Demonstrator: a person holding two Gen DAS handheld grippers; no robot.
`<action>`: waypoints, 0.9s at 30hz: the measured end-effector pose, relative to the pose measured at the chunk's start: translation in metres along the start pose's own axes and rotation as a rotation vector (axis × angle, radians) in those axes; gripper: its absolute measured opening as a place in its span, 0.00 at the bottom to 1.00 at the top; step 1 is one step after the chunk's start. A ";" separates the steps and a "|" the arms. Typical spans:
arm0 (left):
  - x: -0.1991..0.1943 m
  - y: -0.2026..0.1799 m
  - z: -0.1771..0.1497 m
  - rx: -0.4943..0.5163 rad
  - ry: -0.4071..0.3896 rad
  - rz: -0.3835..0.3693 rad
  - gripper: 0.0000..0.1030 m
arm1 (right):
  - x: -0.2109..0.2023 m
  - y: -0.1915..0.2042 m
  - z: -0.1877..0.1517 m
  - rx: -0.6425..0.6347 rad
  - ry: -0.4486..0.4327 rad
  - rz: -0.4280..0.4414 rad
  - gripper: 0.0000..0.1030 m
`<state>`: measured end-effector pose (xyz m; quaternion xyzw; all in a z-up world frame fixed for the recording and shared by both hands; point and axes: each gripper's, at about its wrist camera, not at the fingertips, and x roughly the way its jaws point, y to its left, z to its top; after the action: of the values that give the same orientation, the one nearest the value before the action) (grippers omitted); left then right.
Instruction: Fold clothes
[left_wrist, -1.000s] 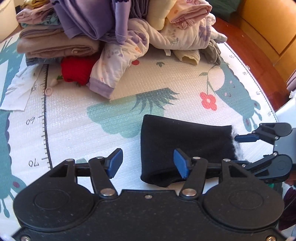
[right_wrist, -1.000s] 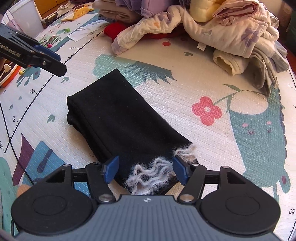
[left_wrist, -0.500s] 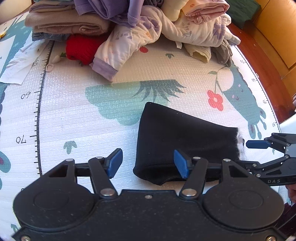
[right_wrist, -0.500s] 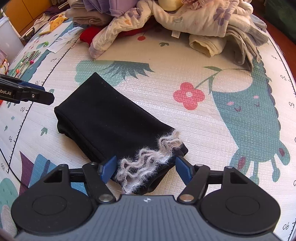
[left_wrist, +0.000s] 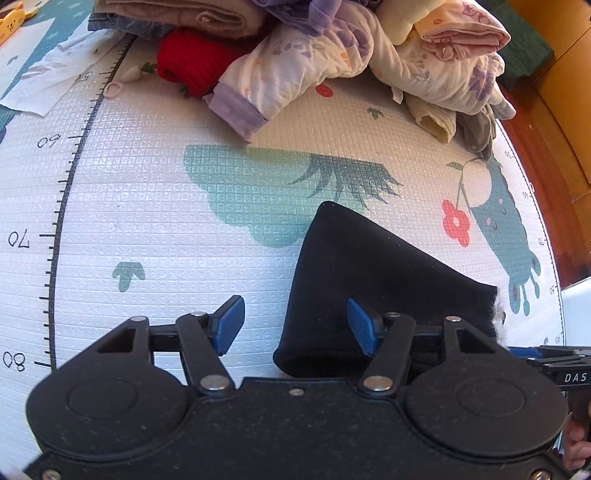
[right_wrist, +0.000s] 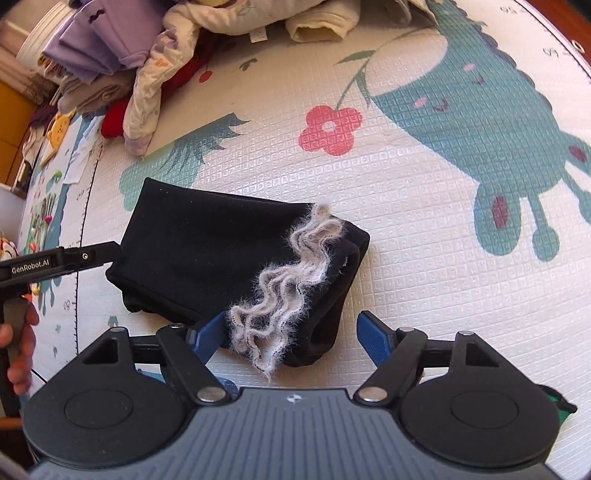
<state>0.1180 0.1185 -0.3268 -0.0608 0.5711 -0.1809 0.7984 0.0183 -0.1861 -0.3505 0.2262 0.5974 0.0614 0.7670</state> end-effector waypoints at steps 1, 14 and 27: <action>0.002 0.000 0.000 -0.006 0.003 -0.010 0.59 | 0.002 -0.002 -0.001 0.024 0.005 0.011 0.75; 0.028 -0.008 -0.005 0.005 0.036 -0.016 0.62 | 0.022 -0.004 0.000 0.071 -0.040 0.070 0.72; 0.029 -0.017 -0.007 0.057 0.049 -0.032 0.42 | 0.024 -0.007 -0.001 0.044 -0.087 0.079 0.65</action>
<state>0.1157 0.0931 -0.3493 -0.0429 0.5841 -0.2113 0.7825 0.0230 -0.1838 -0.3750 0.2689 0.5551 0.0685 0.7841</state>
